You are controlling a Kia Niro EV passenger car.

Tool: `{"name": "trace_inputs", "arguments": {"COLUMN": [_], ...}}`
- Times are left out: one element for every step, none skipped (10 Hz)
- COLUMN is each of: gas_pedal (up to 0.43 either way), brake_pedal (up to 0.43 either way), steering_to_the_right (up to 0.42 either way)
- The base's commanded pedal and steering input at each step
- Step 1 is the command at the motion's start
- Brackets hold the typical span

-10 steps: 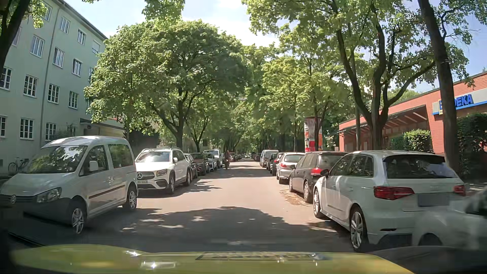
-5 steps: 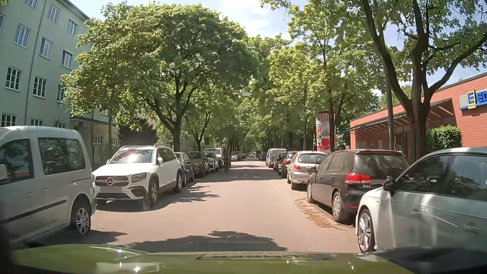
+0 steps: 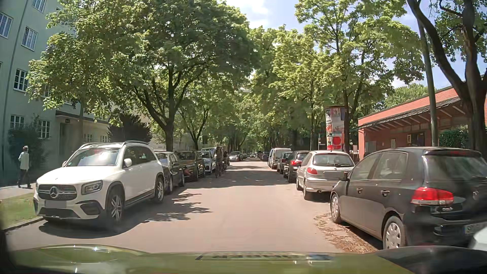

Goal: Follow the waypoints while adhering to traffic rules and regulations

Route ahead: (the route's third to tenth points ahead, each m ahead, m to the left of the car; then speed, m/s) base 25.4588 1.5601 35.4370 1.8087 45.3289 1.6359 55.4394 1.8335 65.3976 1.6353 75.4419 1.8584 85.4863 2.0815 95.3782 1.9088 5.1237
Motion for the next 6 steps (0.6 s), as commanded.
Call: {"name": "trace_inputs", "arguments": {"gas_pedal": [0.0, 0.0, 0.0, 0.0, 0.0, 0.0], "brake_pedal": [0.0, 0.0, 0.0, 0.0, 0.0, 0.0], "steering_to_the_right": [0.009, 0.009, 0.009, 0.009, 0.009, 0.008]}}
